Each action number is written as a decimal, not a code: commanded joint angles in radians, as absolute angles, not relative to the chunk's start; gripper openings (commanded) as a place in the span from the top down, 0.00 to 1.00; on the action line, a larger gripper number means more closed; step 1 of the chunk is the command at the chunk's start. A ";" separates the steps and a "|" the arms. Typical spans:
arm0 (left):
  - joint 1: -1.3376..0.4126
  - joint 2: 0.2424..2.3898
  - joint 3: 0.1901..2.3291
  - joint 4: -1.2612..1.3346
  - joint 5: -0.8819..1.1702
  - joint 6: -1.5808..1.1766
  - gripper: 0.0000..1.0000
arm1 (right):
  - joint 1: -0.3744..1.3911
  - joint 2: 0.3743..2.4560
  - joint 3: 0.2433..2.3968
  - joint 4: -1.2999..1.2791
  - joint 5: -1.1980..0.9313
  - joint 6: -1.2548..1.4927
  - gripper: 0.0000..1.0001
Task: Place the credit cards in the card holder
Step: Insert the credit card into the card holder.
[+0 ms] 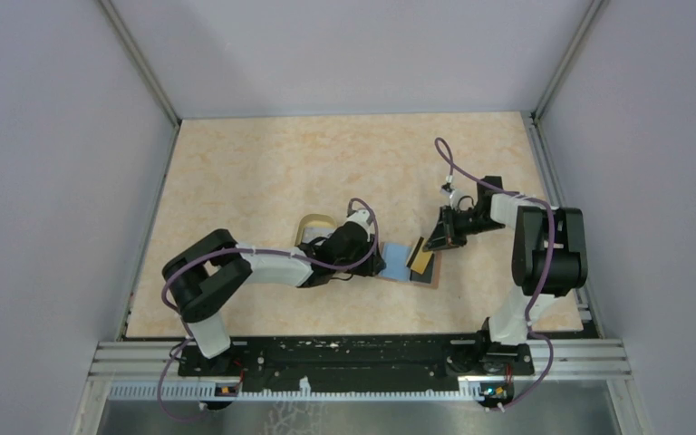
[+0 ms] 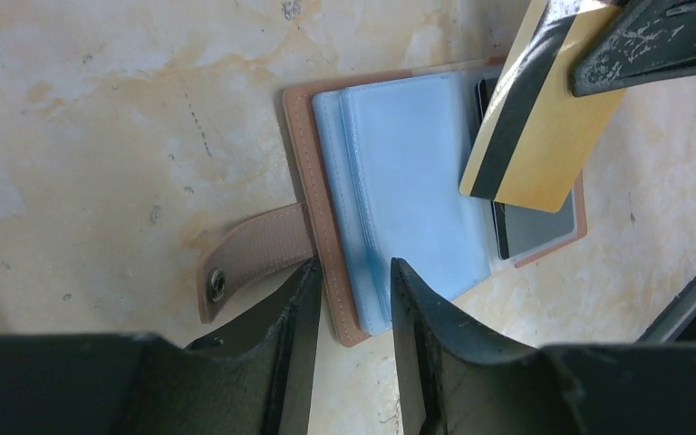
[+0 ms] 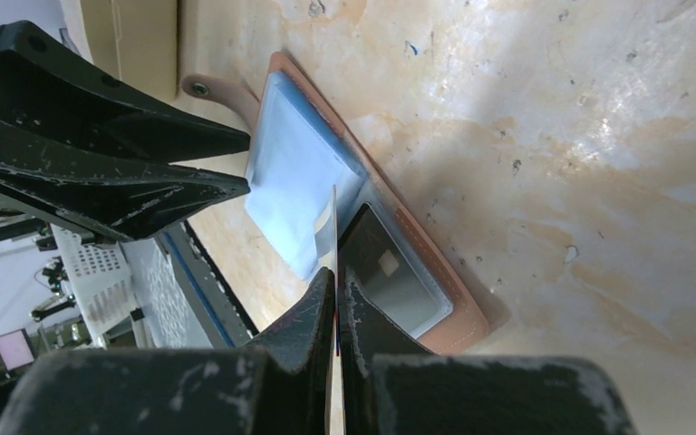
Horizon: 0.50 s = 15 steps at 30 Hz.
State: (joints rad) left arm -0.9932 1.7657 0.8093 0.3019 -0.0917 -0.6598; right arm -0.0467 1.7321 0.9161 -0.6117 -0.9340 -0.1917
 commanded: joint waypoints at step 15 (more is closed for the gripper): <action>-0.999 1.839 0.831 0.223 -0.071 -0.640 0.66 | -0.013 1.747 0.915 -0.573 -0.927 -0.162 1.00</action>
